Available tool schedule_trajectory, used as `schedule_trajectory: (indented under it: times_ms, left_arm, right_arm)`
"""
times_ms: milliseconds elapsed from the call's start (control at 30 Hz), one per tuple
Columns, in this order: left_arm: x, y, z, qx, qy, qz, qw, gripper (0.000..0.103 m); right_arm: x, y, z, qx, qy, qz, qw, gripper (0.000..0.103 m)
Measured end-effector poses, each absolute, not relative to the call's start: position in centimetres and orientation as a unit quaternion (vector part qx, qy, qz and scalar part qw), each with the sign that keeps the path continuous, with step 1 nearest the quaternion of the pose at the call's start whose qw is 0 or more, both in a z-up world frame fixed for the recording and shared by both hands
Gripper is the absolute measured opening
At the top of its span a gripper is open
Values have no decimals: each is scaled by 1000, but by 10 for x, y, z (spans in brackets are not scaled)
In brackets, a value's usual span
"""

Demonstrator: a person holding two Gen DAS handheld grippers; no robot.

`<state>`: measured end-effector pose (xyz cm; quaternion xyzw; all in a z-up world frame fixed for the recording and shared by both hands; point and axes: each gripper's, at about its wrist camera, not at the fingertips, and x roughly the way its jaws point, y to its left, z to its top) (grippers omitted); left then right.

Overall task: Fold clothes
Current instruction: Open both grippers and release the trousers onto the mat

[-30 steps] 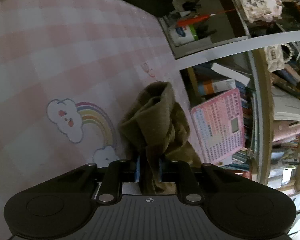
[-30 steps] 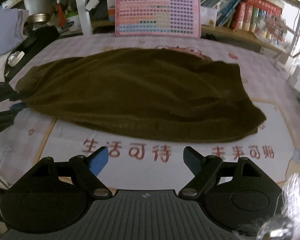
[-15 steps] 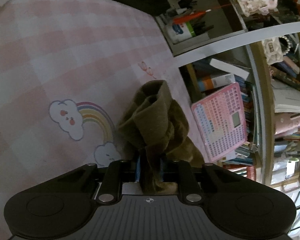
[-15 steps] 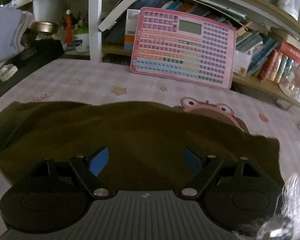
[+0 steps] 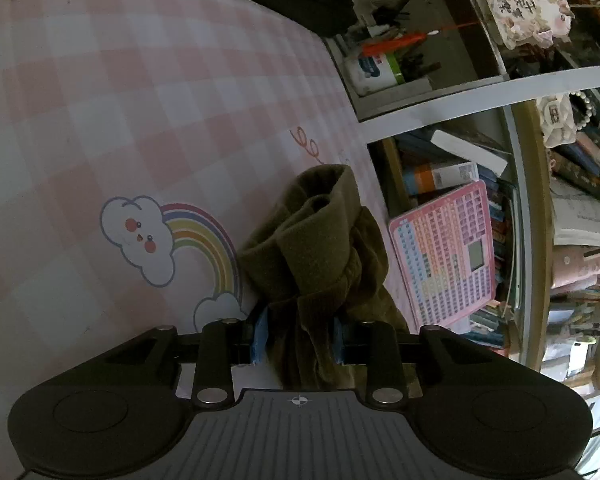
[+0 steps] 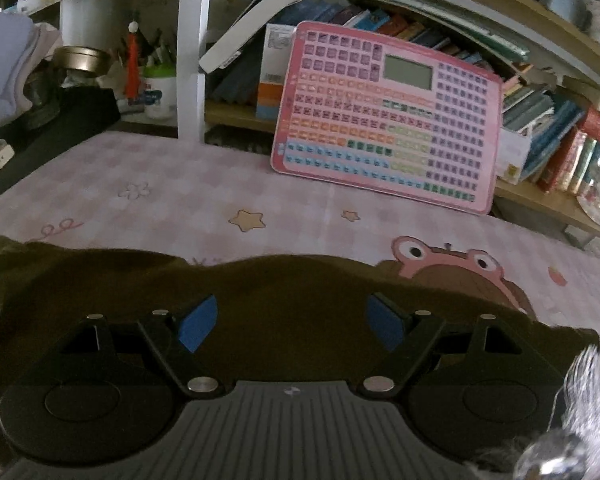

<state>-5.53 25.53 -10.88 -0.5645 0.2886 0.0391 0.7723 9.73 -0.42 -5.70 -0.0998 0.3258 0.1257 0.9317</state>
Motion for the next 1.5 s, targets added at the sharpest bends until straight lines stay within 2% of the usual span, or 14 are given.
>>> schedule_trajectory:
  times_ms: [100,333,533,633,800,1000,1100,1167,1233,1367,1500]
  left_arm:
    - [-55,256,-108,-567,289,40,770,30]
    - [-54,254,-110,-573,282,47,768,29]
    - [-51,254,-110,-572,282,47,769,20]
    - [-50,249,-97,-548,278,46,788,16]
    - [-45,219,-43,-441,260,4,859,14]
    - [-37,125,15,-165,250,-60,952,14]
    - [-30,69,17,-66,276,-88,955,23]
    - [-24,37,7,-38,312,-107,943,42]
    - [-21,10,1,-40,347,-136,927,57]
    - [-30,-13,-5,-80,376,-137,913,63]
    - [-49,12,-1,-180,357,-76,914,65]
  right_arm:
    - [105,7,-72,-120,358,120,918,81]
    - [52,2,-66,-123,351,141,918,81]
    - [-3,-12,-64,-105,396,162,898,81]
    - [-16,-11,-68,-107,391,168,898,81]
    - [-9,-16,-66,-90,398,190,893,81]
    - [2,-45,-54,-33,413,210,886,81]
    - [3,-85,-42,-1,413,211,886,81]
    - [2,-113,-39,15,424,211,881,82]
    - [1,-140,-42,28,442,212,871,82]
    - [4,-172,-49,53,462,230,855,82]
    - [10,-181,-50,74,462,273,840,82]
